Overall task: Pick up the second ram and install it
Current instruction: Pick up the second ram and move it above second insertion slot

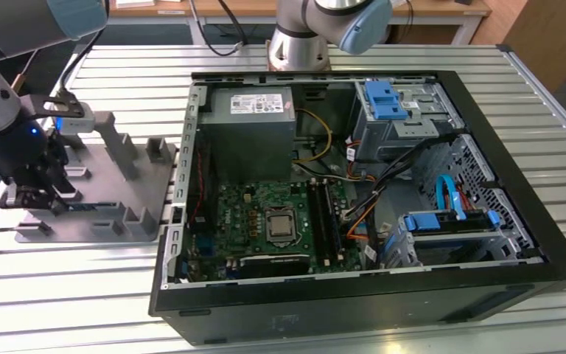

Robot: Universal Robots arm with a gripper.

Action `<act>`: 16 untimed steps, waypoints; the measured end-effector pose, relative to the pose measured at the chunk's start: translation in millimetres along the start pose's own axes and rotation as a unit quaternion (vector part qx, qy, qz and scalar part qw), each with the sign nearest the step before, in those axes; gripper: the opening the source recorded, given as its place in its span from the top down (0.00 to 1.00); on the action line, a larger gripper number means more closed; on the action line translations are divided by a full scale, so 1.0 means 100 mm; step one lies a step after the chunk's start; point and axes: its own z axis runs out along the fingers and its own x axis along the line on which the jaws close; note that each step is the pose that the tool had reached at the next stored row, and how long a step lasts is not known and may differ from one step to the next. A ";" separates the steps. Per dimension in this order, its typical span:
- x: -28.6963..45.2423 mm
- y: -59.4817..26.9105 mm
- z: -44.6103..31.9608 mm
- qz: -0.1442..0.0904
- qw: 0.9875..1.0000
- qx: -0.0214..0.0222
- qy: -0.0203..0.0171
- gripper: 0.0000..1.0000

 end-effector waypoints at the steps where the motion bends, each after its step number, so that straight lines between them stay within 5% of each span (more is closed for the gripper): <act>1: 0.000 0.000 0.000 0.000 1.000 0.000 0.000 0.65; 9: 0.000 0.000 0.004 0.000 1.000 0.000 0.000 0.59; 16: 0.004 -0.004 0.116 -0.004 1.000 0.000 0.003 0.59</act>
